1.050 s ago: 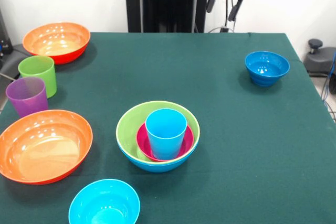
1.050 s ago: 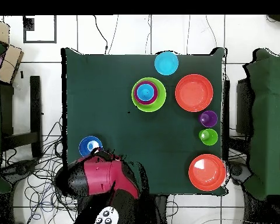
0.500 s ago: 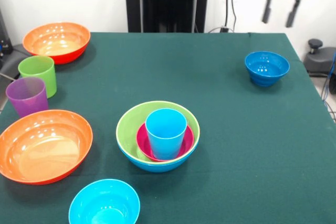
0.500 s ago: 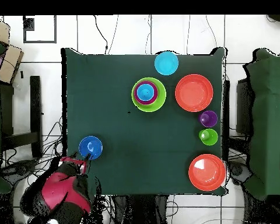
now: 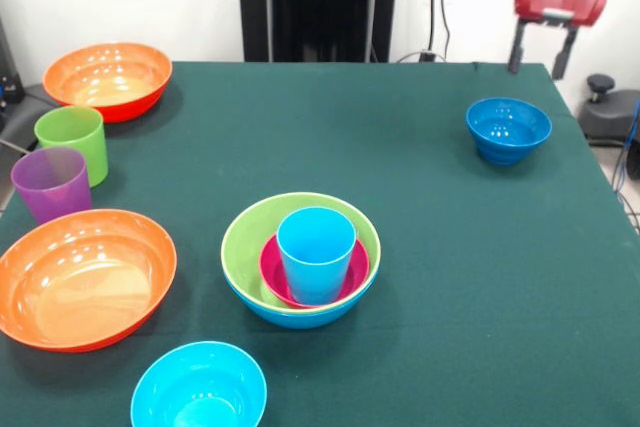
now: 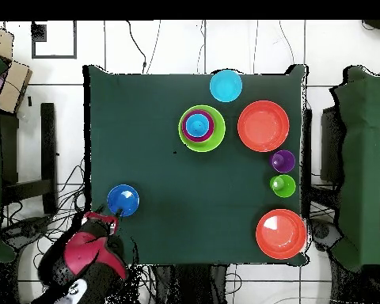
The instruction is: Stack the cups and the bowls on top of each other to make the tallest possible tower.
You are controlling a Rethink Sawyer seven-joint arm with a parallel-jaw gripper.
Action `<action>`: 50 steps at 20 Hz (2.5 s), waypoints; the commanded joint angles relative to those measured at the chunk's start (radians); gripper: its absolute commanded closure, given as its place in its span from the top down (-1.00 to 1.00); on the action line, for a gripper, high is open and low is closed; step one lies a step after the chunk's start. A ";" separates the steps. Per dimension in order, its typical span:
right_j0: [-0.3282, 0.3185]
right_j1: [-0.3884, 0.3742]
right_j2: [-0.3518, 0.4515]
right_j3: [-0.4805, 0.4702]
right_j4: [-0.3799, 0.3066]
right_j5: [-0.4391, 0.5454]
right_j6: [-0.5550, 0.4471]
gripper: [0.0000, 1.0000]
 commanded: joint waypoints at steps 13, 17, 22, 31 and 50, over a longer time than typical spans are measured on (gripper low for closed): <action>-0.205 0.028 0.178 0.022 -0.020 -0.009 0.097 1.00; -0.184 0.020 0.170 0.013 -0.012 0.019 0.088 1.00; -0.145 0.022 0.142 0.009 -0.007 0.030 0.079 1.00; -0.227 0.086 0.184 0.004 -0.075 -0.098 0.074 1.00; -0.263 0.137 0.196 -0.035 -0.104 -0.146 0.071 1.00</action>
